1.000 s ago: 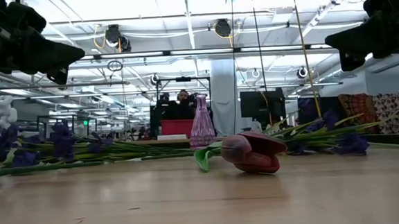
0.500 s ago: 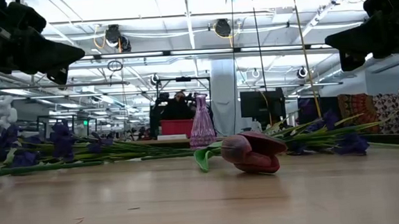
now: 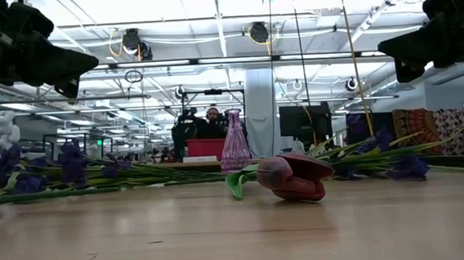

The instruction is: Sort flowers into vase by color

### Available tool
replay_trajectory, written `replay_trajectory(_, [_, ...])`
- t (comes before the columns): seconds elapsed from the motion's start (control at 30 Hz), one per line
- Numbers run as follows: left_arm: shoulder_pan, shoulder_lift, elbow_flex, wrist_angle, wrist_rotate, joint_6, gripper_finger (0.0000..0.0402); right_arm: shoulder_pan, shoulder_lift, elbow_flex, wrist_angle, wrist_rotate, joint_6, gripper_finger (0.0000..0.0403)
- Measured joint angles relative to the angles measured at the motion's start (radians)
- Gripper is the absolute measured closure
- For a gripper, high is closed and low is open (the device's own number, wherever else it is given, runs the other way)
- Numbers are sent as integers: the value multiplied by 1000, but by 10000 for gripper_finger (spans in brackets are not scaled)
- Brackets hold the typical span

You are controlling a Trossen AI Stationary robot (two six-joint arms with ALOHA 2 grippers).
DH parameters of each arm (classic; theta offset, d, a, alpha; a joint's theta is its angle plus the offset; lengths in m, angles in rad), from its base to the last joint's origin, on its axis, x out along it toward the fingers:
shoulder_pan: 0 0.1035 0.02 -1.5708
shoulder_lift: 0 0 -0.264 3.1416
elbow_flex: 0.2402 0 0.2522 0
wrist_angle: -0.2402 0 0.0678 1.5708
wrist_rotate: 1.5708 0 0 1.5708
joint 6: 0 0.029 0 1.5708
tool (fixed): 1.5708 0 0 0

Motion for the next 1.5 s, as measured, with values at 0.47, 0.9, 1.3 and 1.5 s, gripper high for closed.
replay_trajectory(0.47, [0,0,0,1,0,0,374,0,0,0,0,0,0,403])
replay_trajectory(0.9, [0,0,-2,43,-52,-15,374,0,0,0,0,0,0,403])
replay_trajectory(1.3, [0,77,59,100,-70,-160,382,0,0,0,0,0,0,403])
replay_trajectory(1.5, [-1,296,200,93,-130,-161,396,0,0,0,0,0,0,403])
